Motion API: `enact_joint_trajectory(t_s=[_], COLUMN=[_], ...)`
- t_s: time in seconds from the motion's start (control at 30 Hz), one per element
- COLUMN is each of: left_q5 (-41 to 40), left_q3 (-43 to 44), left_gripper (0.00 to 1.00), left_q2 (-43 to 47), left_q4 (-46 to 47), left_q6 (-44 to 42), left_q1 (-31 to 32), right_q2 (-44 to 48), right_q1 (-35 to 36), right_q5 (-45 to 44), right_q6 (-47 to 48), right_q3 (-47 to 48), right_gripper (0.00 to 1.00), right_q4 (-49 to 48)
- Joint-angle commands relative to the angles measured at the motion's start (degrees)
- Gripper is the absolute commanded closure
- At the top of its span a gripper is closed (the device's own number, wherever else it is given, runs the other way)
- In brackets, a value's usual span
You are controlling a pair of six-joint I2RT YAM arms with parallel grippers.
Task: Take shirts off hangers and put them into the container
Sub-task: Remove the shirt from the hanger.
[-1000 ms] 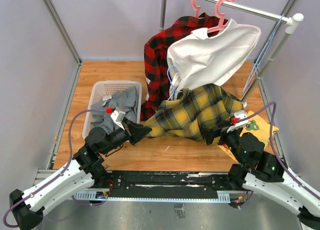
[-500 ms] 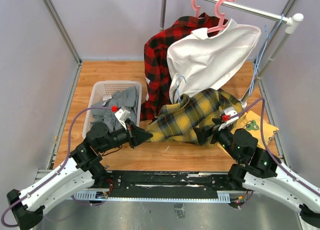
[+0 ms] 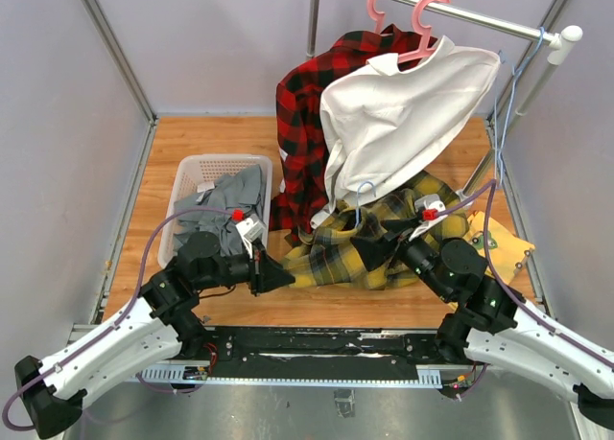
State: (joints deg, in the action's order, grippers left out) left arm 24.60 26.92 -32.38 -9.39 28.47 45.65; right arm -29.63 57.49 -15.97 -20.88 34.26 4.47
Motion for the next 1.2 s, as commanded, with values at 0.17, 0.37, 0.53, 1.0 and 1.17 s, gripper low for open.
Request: enact_joint_trajectory(t_s=[0.17, 0.37, 0.53, 1.0, 1.17], left_q5=[10.02, 12.18, 10.49, 12.47, 11.98], left_q3=[1.06, 3.03, 2.25, 1.74, 1.65], left_gripper=[0.99, 1.00, 0.99, 0.99, 1.00], left_q2=[4.16, 3.10, 4.90, 5.88, 6.35], left_q4=[0.01, -3.85, -4.32, -3.67, -3.64], left_q6=[-3.63, -5.16, -4.92, -5.81, -5.86], left_q1=[0.58, 0.58, 0.58, 0.58, 0.58], right_q2=[-3.08, -8.75, -10.51, -12.04, -11.73], right_q1=[-0.54, -0.53, -0.54, -0.54, -0.54], right_q5=[-4.97, -4.00, -2.68, -3.24, -3.62], right_q6=[-10.53, -12.78, -9.89, -9.15, -9.19], right_q3=[-0.71, 1.56, 4.10, 4.01, 3.60], right_gripper=[0.20, 0.32, 0.51, 0.69, 0.85], right_q4=[-8.02, -6.46, -0.04, -0.29, -0.41])
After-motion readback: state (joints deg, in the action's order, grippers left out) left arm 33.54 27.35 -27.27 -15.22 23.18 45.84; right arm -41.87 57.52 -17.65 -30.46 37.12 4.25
